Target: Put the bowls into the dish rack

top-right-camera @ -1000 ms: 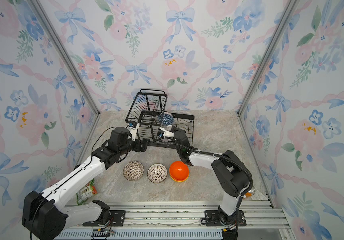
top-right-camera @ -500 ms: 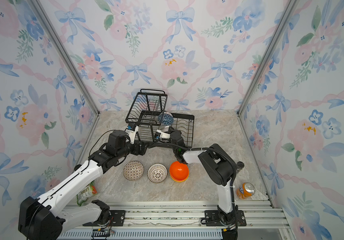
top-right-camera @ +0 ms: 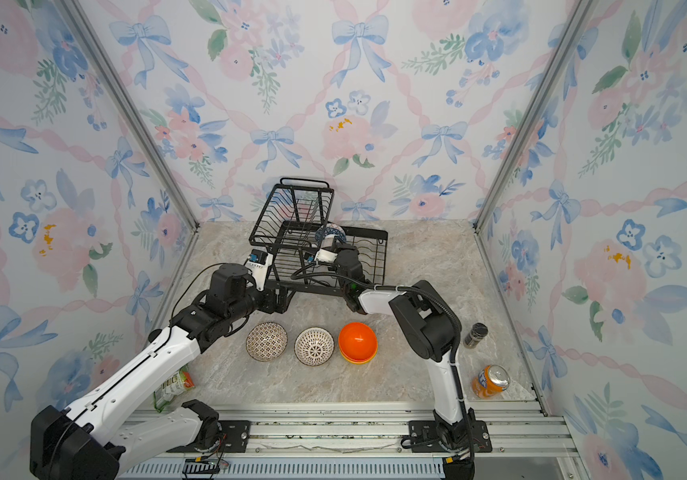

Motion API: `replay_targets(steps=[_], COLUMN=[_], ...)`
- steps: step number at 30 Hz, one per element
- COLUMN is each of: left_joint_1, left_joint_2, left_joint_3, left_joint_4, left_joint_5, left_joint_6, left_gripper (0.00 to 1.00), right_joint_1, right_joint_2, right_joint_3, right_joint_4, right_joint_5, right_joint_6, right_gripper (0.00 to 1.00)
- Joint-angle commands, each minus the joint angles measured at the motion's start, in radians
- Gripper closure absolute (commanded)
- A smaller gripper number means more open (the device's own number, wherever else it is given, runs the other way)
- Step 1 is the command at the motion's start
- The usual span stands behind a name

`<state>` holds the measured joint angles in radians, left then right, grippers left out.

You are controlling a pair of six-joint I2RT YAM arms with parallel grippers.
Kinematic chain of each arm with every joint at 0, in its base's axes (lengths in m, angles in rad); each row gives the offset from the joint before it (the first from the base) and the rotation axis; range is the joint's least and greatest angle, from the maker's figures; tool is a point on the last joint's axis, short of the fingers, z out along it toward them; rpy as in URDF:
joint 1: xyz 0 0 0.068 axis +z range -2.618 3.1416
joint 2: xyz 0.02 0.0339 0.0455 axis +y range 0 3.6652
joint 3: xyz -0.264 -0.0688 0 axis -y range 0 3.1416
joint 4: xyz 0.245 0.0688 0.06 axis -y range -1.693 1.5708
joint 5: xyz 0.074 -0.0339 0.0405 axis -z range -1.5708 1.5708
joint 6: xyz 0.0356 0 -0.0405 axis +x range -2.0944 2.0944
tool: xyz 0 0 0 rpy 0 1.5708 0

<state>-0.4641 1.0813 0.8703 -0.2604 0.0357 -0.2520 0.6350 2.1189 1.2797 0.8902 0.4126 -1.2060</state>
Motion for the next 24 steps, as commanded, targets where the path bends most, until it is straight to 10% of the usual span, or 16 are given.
replay_targets(steps=[1, 24], left_joint_1=[0.002, -0.019], left_joint_2=[-0.043, -0.026], left_joint_3=[-0.013, -0.032], left_joint_4=[-0.022, -0.02], left_joint_5=[0.006, -0.036], left_joint_6=[-0.016, -0.028], left_gripper=[0.02, 0.02], right_joint_1=[-0.013, -0.029], right_joint_2=[0.046, 0.255], right_joint_3=[0.074, 0.299], right_joint_4=[0.098, 0.074], right_joint_5=[-0.01, 0.023], right_joint_6=[-0.025, -0.055], right_gripper=[1.0, 1.0])
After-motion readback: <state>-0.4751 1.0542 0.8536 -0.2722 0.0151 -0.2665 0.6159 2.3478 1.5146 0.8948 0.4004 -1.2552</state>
